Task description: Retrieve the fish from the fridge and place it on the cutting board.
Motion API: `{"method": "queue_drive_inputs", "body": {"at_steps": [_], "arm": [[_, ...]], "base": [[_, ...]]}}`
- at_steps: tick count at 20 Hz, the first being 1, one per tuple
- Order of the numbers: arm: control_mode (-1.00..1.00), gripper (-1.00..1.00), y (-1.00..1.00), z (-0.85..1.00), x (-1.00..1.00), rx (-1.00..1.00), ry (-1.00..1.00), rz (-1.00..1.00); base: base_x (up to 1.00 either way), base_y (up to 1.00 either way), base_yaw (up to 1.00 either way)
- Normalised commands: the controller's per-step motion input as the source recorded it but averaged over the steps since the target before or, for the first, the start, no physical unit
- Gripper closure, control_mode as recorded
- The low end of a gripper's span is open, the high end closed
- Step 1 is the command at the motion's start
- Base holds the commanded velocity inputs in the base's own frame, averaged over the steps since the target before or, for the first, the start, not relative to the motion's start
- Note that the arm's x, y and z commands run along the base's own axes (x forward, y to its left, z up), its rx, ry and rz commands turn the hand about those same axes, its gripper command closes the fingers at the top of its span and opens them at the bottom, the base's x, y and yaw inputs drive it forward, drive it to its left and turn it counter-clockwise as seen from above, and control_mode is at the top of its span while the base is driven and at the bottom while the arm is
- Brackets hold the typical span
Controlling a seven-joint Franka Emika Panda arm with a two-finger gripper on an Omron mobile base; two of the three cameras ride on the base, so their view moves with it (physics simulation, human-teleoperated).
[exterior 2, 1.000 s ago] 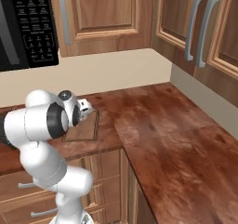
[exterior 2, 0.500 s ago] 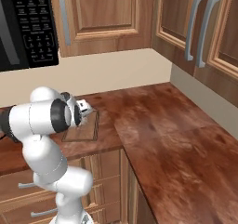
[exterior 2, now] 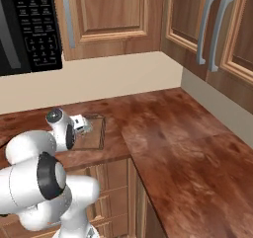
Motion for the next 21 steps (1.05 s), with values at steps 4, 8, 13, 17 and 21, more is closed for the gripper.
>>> {"method": "queue_drive_inputs", "body": {"at_steps": [4,8,13,17,21], "arm": [[-1.0,-1.0,0.02,1.0,-1.0,0.08,-0.17,0.0],[-1.0,-1.0,0.07,1.0,-1.0,0.08,-0.12,-0.07],[-1.0,-1.0,0.0,1.0,-0.92,0.1,-0.07,-0.2],[-1.0,-1.0,-0.12,1.0,-1.0,0.07,-0.05,-0.19],[-1.0,-1.0,-0.81,0.71,-0.99,0.11,0.05,-0.23]], "base": [[0.0,0.0,0.0],[0.0,0.0,0.0],[0.0,0.0,0.0],[0.0,0.0,0.0],[0.0,0.0,0.0]]}}
